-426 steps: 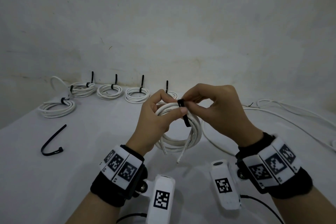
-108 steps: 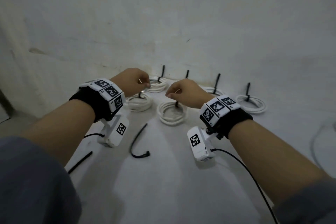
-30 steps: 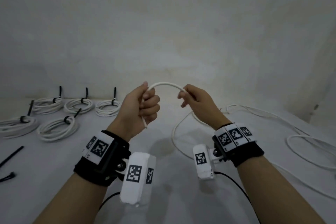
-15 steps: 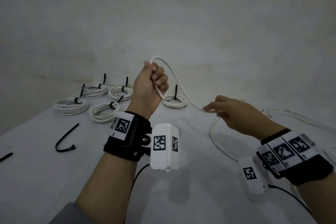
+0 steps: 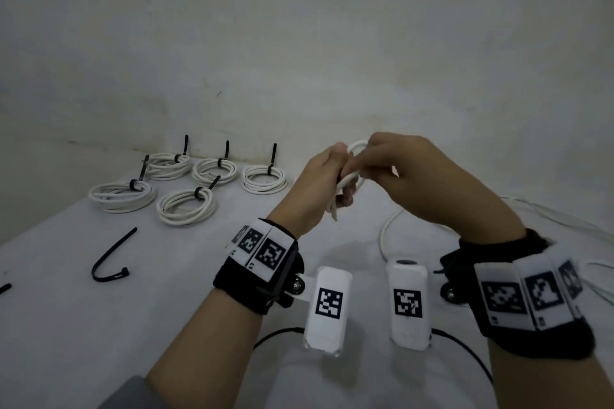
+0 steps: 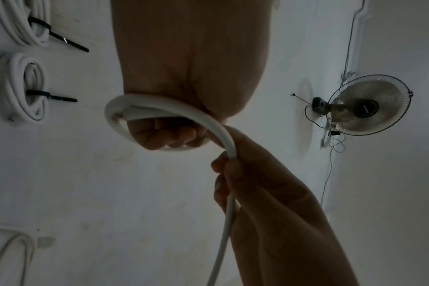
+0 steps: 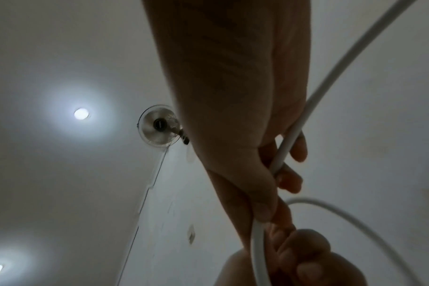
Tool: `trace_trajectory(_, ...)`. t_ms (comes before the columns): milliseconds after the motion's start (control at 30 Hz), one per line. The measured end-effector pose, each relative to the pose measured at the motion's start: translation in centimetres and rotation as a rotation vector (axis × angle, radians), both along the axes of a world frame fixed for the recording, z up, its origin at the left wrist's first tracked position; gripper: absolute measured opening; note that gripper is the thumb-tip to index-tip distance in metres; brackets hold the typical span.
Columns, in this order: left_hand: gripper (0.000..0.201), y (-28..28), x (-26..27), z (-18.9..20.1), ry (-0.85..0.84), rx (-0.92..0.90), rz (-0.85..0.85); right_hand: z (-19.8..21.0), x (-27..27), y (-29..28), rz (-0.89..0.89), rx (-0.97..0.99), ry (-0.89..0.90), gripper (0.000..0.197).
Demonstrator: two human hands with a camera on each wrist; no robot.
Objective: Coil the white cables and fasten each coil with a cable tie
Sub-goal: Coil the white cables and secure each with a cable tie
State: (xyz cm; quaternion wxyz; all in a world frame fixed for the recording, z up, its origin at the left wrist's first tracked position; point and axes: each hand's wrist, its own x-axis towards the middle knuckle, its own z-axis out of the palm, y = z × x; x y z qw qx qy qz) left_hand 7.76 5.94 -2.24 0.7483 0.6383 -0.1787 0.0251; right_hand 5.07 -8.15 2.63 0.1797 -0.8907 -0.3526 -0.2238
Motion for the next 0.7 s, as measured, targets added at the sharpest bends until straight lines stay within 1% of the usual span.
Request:
trace_trajectory(67, 0.041, -0.1, 0.0, -0.1, -0.025, 0.007, -0.008, -1.0, 0.5, -0.5, -0.045, 0.199, -0.015, 0.026)
trace_trajectory(133, 0.041, -0.1, 0.3, -0.1, -0.046, -0.013, -0.024, -1.9, 1.2, -0.7, -0.088, 0.304, -0.041, 0.035)
trace_trajectory(167, 0.040, 0.0, 0.4, -0.2, -0.047, -0.029, -0.040, -2.4, 1.5, -0.7, -0.108, 0.316, -0.065, 0.037)
trace_trajectory(267, 0.042, 0.5, 0.7, -0.4, -0.026, -0.081, -0.109, -3.2, 2.4, -0.5, -0.183, 0.312, -0.158, 0.022)
trace_trajectory(300, 0.043, 0.7, 0.8, -0.4, -0.017, -0.089, -0.128, -3.4, 2.6, -0.4, -0.206, 0.315, -0.176, 0.020)
trace_trajectory(400, 0.047, 1.0, 0.8, -0.3, 0.035, -0.112, -0.195, -3.5, 2.8, -0.3, -0.247, 0.323, -0.221, 0.026)
trace_trajectory(500, 0.049, 1.1, 0.3, 0.2, 0.172, -0.154, -0.322, -3.8, 2.9, -0.2, -0.302, 0.326, -0.243, 0.029)
trace_trajectory(567, 0.049, 1.2, 0.1, 0.6, 0.231, -0.169, -0.383, -4.0, 3.2, -0.4, -0.312, 0.369, -0.246, 0.028)
trace_trajectory(633, 0.046, 1.4, 0.1, 0.8, 0.235, -0.253, -0.401, -4.0, 3.6, -1.1, -0.285, 0.421, -0.263, 0.027)
trace_trajectory(700, 0.042, 1.7, 0.3, 1.0, 0.225, -0.396, -0.395, -3.7, 3.8, -2.4, -0.265, 0.470, -0.220, 0.020)
